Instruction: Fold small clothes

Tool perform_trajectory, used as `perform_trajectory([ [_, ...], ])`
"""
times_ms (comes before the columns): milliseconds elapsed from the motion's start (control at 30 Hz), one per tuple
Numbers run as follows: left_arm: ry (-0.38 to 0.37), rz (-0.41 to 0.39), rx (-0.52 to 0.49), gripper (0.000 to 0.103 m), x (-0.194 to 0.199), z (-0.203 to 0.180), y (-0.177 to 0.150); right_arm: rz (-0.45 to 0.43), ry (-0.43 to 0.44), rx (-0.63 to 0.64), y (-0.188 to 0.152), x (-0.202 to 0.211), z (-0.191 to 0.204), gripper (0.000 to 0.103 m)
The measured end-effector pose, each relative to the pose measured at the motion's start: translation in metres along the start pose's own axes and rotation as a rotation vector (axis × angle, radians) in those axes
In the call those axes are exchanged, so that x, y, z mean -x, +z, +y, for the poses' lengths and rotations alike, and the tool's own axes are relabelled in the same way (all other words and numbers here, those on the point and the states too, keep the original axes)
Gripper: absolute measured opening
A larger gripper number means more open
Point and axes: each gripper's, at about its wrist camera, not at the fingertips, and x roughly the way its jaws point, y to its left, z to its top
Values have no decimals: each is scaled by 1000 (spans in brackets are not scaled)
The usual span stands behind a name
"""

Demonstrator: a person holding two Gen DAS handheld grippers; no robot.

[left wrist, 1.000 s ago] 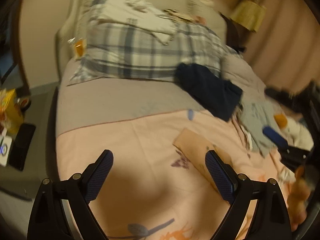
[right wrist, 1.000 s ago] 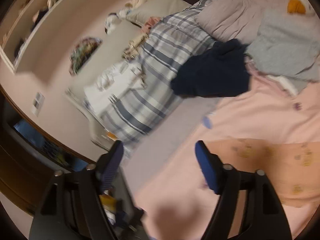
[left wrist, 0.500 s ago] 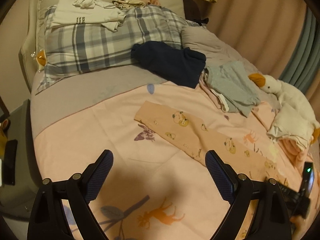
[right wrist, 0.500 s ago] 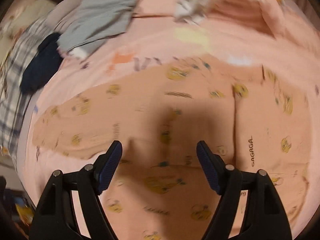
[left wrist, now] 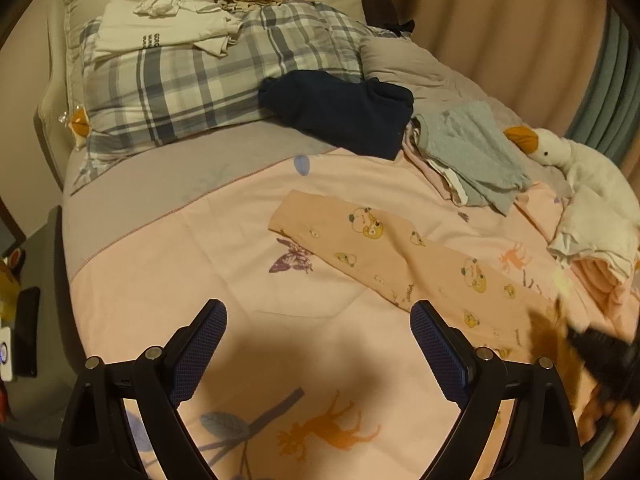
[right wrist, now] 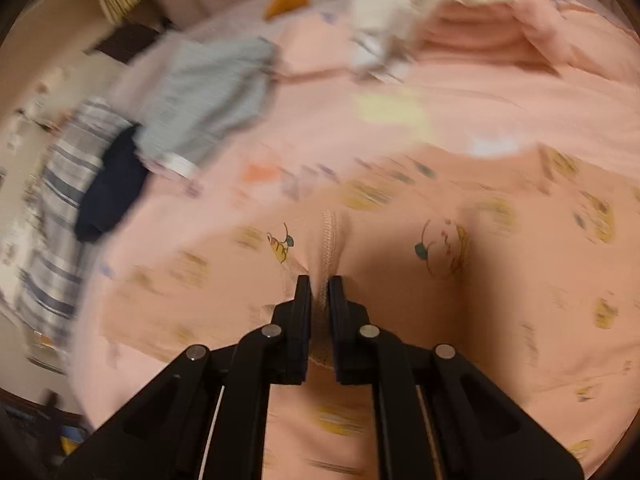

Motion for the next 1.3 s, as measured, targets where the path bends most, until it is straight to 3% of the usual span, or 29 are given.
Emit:
perform_trajectory([
  [67,10,6,-21,94,-2,-3,-1,-23,85,11,5,-1,24,10],
  [200,-7,43,-47,94,-9,-7,-4,-7,41,47,0,-15,47,20],
  [267,-16,48,-42,94,-9,-7,-5,44,75,44,-5,-15,41,46],
  [300,-14,47,-39,94,-9,-7,-5,51,88,34,-8,-10,37,47],
  [433,-8,46,-46,94,-8,-8,-6,45,5,120,-18,15,26,63],
  [500,-10,48,-44,94,-7,-9,-6,13,-13,189,-32,32,23,60],
  [567,-7,50,-40,94,-9,-10,-8,-10,-95,231,-46,44,12,59],
  [700,28,75,-58,94,-18,-15,-13,-27,-381,310,-69,71,-40,61],
  [800,57,96,-60,94,-27,-19,-16,-2,-535,347,-81,90,-84,72],
  [900,78,118,-88,94,-40,-25,-22,21,-671,322,-96,99,-137,65],
  [933,85,126,-101,94,-45,-28,-25,-1,-715,270,-97,102,-157,48],
  [967,84,133,-110,94,-48,-30,-27,-6,-728,200,-97,103,-174,23],
  [1033,76,159,-129,94,-57,-32,-31,-34,-578,2,-96,114,-210,22],
  [1067,66,167,-133,94,-60,-32,-32,-36,-530,-32,-94,120,-217,21],
  [1100,54,171,-127,94,-63,-30,-32,-19,-523,-19,-91,126,-216,22],
  [1200,-26,208,-44,94,-71,-18,-29,-112,-483,-33,-88,144,-202,29],
  [1233,-95,235,4,94,-74,-11,-28,-128,-438,-39,-86,147,-197,29],
  [1300,-303,330,148,94,-88,6,-27,-120,-374,-13,-82,146,-186,29],
])
